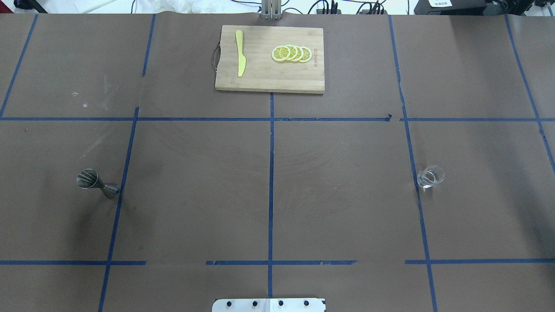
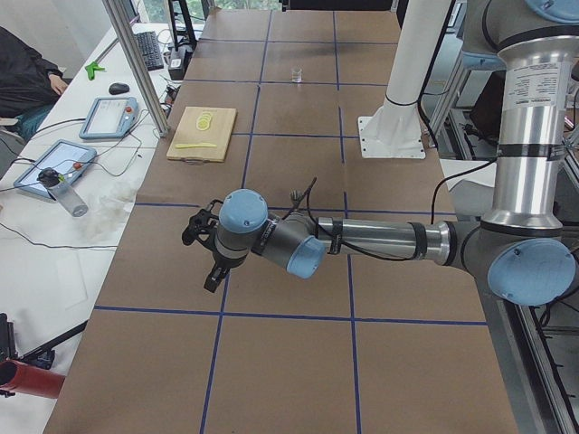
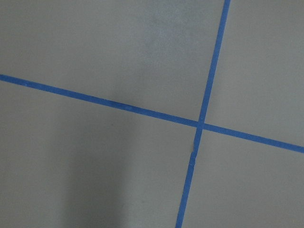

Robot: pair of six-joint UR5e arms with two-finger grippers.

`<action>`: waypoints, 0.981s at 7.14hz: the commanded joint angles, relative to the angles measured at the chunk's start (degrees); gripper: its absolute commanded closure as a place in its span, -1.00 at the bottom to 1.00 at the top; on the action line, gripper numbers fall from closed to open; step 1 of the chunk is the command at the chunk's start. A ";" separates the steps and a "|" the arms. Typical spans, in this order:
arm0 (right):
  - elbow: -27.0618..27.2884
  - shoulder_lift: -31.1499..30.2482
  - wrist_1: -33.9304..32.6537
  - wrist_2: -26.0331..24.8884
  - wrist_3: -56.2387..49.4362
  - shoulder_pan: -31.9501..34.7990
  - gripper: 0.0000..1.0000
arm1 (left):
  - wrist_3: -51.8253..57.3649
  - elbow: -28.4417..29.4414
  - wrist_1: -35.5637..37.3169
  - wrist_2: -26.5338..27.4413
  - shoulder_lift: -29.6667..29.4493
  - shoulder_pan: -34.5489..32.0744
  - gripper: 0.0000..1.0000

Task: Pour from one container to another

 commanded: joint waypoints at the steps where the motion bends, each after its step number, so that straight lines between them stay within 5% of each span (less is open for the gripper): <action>1: -0.69 1.22 0.38 0.08 0.26 0.04 -1.00 | 0.15 2.15 -6.75 -0.52 -1.47 0.01 -1.00; 3: 0.18 2.36 0.38 1.48 0.17 0.04 -1.00 | -0.20 1.97 -22.21 -0.43 -0.26 0.54 -1.00; 4: 0.18 2.63 0.38 1.57 0.08 -0.14 -1.00 | -0.98 1.28 -23.09 0.18 -0.34 4.98 -1.00; 6: 0.18 2.54 0.46 2.54 0.17 -0.14 -1.00 | -19.44 -5.36 -25.10 4.80 1.58 7.99 -1.00; 7: 0.18 2.54 0.46 2.63 0.26 -0.14 -1.00 | -27.71 -8.54 -32.77 10.24 5.86 11.75 -1.00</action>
